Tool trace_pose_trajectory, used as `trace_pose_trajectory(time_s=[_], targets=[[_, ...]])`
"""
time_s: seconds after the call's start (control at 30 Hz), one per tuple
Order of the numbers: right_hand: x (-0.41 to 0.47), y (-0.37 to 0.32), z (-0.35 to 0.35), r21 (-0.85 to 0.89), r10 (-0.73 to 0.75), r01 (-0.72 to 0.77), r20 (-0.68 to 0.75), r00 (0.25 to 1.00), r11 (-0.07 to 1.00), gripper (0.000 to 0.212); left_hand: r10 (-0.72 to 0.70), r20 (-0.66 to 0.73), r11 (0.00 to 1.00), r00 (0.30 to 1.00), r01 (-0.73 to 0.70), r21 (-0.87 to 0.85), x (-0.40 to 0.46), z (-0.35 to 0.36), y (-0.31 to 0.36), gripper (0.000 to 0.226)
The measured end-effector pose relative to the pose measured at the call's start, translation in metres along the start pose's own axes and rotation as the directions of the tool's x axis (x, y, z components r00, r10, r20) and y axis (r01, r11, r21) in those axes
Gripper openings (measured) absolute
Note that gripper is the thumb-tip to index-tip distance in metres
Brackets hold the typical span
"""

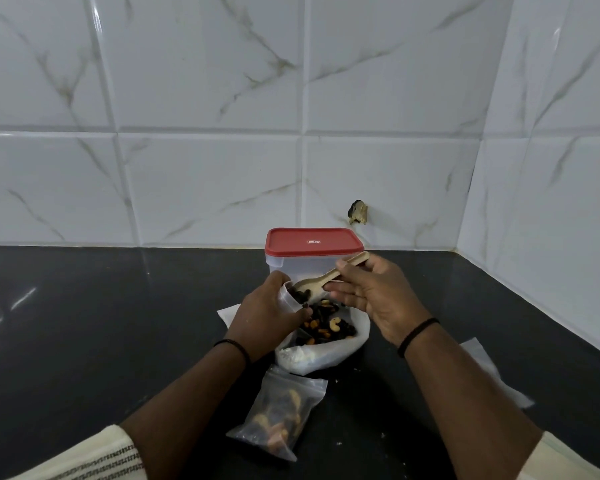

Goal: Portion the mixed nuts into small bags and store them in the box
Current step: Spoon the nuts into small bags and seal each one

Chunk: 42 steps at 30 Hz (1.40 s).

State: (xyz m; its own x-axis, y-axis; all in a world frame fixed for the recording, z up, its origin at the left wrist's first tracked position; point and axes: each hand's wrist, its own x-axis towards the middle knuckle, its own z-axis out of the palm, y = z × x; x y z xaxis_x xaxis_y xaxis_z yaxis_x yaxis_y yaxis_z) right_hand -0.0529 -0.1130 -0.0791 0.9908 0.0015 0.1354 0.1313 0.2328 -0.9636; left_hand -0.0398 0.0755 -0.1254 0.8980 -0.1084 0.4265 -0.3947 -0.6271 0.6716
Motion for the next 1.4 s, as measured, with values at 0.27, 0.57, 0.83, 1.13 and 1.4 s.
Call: trace_pose_trajectory(time_s=[0.27,0.57,0.83,1.13,1.4], targets=[[-0.003,-0.001,-0.001,-0.074,-0.059,0.084,0.296,0.953,0.994,0.016,-0.020,-0.010,1.000,1.000,0.020,-0.015,0.000,0.000,0.000,0.040],[0.003,-0.004,-0.007,0.056,-0.102,0.101,0.015,0.995,0.993,0.012,-0.023,-0.011,1.000,1.000,0.023,-0.010,0.000,-0.001,-0.002,0.042],[0.024,0.016,-0.032,-0.678,-0.435,0.203,-0.189,0.880,0.706,0.006,-0.029,-0.013,1.000,1.000,0.029,0.004,0.000,0.000,-0.003,0.039],[0.023,0.023,-0.026,-0.675,-0.288,0.140,-0.112,0.951,0.724,0.004,-0.025,-0.003,1.000,1.000,0.025,0.002,0.001,-0.001,-0.002,0.041],[0.019,0.023,-0.025,-0.288,0.027,-0.086,-0.204,0.979,0.954,0.002,-0.026,0.001,0.999,1.000,0.026,0.023,0.001,-0.001,-0.002,0.041]])
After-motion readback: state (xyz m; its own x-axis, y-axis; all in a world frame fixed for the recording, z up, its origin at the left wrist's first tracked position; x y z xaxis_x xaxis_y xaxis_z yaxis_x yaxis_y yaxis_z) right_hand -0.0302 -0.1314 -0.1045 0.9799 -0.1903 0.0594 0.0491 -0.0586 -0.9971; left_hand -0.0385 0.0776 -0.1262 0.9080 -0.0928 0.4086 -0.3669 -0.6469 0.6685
